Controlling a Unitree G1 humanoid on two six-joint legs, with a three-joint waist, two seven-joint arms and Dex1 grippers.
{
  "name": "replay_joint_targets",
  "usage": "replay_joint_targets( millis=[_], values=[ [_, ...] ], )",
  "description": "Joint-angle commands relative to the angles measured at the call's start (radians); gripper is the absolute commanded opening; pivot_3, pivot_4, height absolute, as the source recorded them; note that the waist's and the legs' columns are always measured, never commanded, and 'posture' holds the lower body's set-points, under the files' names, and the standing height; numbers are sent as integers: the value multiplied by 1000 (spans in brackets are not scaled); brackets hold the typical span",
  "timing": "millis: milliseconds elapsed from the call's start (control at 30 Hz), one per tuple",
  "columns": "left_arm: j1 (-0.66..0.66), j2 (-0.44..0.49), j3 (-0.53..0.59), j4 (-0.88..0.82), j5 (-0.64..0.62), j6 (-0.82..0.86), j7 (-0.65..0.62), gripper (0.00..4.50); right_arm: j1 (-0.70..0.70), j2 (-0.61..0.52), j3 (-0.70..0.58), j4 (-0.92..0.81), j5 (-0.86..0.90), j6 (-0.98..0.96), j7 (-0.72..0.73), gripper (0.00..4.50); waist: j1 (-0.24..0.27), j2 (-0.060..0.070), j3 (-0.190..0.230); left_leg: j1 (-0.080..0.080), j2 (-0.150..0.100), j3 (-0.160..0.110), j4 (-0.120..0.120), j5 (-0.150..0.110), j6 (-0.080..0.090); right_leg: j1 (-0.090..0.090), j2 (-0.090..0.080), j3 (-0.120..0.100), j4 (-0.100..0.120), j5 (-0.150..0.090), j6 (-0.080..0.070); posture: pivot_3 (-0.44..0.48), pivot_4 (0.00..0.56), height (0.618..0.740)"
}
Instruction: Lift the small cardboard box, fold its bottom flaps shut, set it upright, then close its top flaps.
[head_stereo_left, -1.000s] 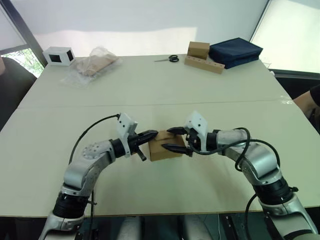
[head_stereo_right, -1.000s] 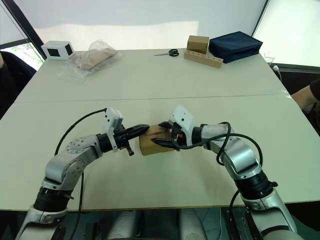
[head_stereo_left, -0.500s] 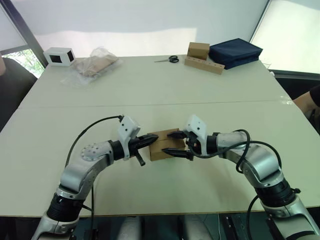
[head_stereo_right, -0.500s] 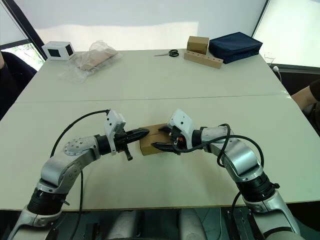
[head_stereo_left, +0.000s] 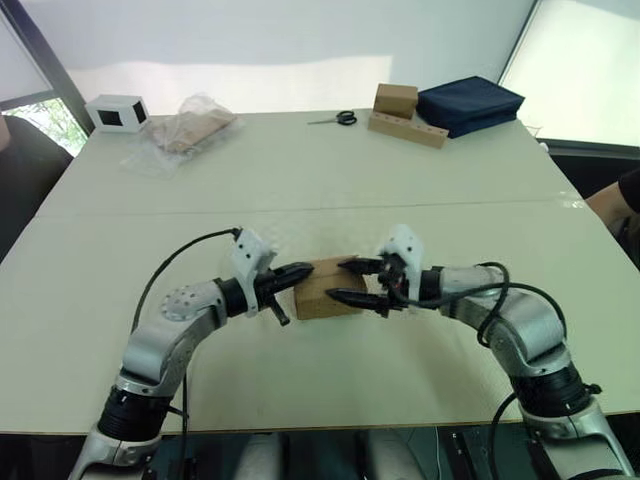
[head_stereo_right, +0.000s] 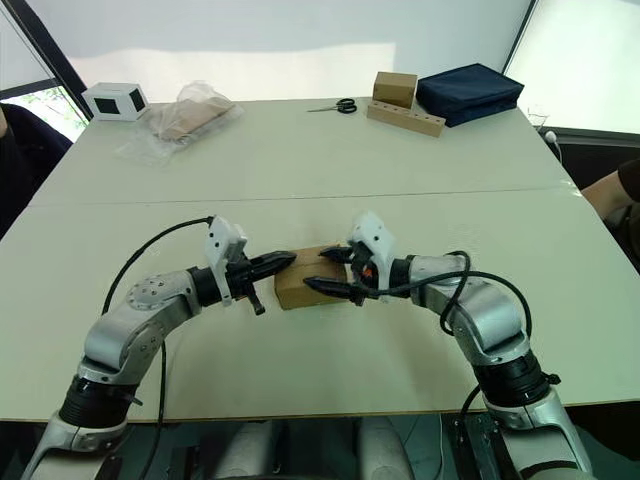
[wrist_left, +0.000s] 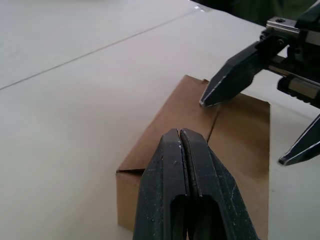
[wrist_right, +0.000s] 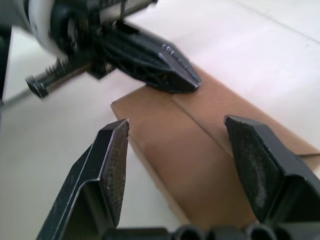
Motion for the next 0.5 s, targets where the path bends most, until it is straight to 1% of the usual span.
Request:
replay_joint_targets(
  millis=[33,100,233,367,433,500],
  values=[
    [32,-6,114,-101,-38,-60,41,0,16,-28,-130,-48,107,19,22,3130,1,0,0,0,0,0,0,0,0,0,0,0,0,0,0,0,150,740],
    [68,34,159,-155,-120,48,37,0,45,-42,-207,-75,165,44,3,3130,1,0,0,-1,0,0,0,0,0,-1,0,0,-1,0,0,0,150,740],
    [160,114,245,-268,-210,148,44,0,138,-70,-317,-146,252,111,-54,3130,0,0,0,-1,0,0,0,0,1,-1,0,0,0,0,0,0,150,740],
    [279,209,304,-337,-245,184,9,0,273,-111,-362,-222,295,154,-84,3130,1,0,0,-1,0,0,0,0,1,0,0,0,0,0,0,0,150,740],
    [365,250,328,-364,-244,184,-18,0,354,-136,-376,-254,299,162,-84,3130,1,0,0,-1,0,0,0,0,1,0,0,0,0,0,0,0,150,740],
    [440,271,344,-384,-243,175,-36,0,423,-168,-375,-271,284,152,-74,3130,1,0,0,-1,0,1,-1,-1,1,0,0,0,-1,0,0,0,150,740]
  ],
)
